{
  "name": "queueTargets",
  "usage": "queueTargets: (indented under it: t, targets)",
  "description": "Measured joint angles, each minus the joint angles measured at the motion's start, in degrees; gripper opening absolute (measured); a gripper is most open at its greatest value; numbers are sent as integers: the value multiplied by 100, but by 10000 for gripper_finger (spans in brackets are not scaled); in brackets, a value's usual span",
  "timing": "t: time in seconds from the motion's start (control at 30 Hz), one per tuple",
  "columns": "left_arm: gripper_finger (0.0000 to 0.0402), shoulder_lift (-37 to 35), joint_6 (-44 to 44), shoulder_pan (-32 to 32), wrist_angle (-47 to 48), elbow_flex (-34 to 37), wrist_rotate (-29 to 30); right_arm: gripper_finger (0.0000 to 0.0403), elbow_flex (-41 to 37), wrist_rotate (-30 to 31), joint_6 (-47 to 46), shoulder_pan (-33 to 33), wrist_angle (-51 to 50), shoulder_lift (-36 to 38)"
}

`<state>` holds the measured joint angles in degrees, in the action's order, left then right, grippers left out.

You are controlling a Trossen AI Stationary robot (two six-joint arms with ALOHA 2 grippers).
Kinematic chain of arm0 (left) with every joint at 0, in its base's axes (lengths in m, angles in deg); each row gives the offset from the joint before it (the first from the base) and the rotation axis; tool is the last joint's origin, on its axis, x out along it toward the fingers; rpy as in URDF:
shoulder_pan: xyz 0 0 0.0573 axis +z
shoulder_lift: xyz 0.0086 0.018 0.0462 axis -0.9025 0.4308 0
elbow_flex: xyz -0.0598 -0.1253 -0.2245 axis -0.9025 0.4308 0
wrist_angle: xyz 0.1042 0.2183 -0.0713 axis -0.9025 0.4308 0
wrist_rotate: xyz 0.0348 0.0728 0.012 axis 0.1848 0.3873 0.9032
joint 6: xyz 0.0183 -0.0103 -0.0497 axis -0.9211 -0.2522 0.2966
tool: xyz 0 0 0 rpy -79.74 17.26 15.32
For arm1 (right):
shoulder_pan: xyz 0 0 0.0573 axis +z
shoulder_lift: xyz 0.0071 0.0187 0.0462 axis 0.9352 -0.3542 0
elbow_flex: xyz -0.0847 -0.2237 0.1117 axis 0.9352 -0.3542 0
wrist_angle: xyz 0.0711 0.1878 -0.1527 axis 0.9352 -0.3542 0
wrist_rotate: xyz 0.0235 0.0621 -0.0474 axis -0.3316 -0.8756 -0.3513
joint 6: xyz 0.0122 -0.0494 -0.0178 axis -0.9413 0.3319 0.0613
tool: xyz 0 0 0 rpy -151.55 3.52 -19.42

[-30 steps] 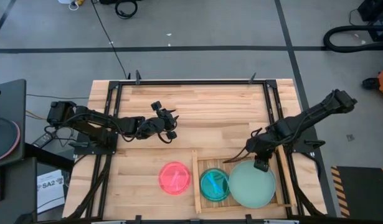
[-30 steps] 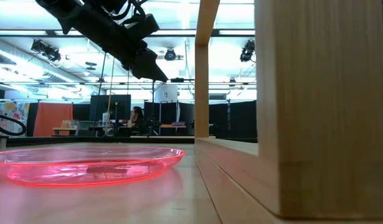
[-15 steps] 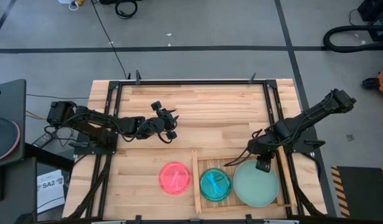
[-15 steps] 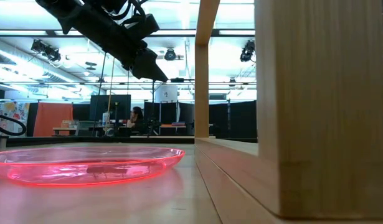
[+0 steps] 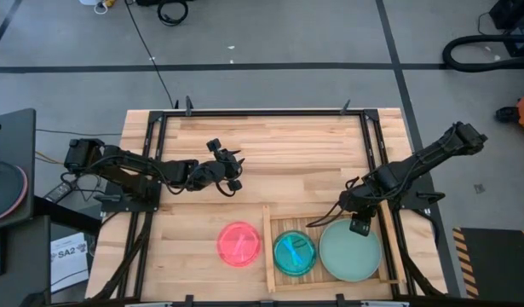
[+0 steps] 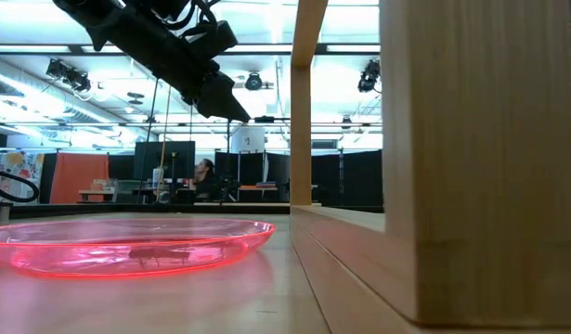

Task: Place and stack plates onto a shelf
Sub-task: Stack the green plate on the gray plate on the shelf

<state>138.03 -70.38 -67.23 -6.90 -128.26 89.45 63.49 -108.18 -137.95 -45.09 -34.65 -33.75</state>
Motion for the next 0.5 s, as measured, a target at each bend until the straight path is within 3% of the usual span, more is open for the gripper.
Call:
queueTargets:
  t: [0.5]
  targets:
    - [144,0,0,1,0,0,0,123,4,2,-299,-2,-279,0]
